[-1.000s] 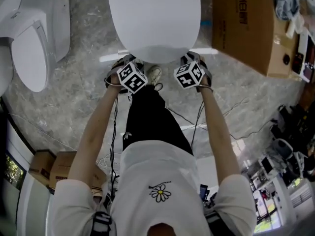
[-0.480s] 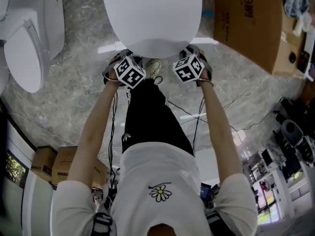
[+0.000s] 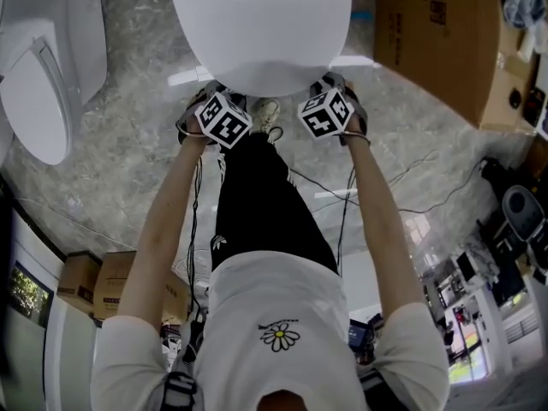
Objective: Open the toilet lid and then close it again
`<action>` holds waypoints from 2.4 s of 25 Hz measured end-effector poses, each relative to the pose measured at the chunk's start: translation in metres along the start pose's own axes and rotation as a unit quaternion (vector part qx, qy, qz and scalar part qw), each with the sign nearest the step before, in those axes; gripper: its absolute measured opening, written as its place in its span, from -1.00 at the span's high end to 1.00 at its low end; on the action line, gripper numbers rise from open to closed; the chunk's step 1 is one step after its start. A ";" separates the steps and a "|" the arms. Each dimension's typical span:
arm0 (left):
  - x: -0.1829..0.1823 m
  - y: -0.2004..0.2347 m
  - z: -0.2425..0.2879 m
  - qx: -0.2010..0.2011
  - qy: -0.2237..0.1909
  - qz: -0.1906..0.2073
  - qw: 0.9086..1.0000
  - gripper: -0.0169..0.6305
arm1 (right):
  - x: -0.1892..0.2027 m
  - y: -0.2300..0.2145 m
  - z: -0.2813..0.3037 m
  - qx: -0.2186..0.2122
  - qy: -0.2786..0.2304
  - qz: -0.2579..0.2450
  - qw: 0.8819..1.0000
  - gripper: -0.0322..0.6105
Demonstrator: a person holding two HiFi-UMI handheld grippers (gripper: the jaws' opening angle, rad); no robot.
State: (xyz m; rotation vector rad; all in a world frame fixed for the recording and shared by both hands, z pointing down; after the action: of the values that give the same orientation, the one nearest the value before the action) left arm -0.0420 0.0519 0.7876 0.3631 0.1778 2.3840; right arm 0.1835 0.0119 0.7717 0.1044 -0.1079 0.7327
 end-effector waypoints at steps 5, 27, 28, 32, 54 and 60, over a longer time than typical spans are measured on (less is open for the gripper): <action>0.001 0.002 0.006 0.001 0.001 -0.005 1.000 0.32 | 0.002 0.000 0.004 0.001 -0.004 -0.007 1.000 0.67; -0.065 0.017 -0.158 -0.136 -0.157 -0.069 0.976 0.34 | -0.045 -0.050 -0.133 0.088 -0.142 0.109 0.980 0.71; -0.075 0.012 -0.181 -0.145 -0.180 -0.070 0.970 0.35 | -0.052 -0.053 -0.155 0.096 -0.166 0.114 0.975 0.72; -0.121 -0.003 -0.281 -0.177 -0.297 -0.086 0.934 0.41 | -0.081 -0.072 -0.258 0.167 -0.271 0.110 0.941 0.76; -0.142 -0.137 -0.577 -0.309 -0.646 -0.015 0.697 0.87 | -0.060 0.018 -0.571 0.245 -0.650 0.155 0.703 0.80; -0.140 -0.126 -0.584 -0.312 -0.654 -0.004 0.690 0.87 | -0.069 0.020 -0.575 0.251 -0.652 0.160 0.698 0.80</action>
State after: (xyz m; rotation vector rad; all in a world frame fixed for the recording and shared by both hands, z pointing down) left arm -0.0425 0.0353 0.1745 1.5358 -1.2270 1.4712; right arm 0.1549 0.0576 0.1951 1.1710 -1.3332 0.8975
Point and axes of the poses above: the fingertips, and each gripper's own axes: z forward along the fingers, y to its left, x out of its underside, the point moved 10 cm from there along -z, backward along the fingers, and after that the axes turned 3 degrees about z, right-handed, at the moved point
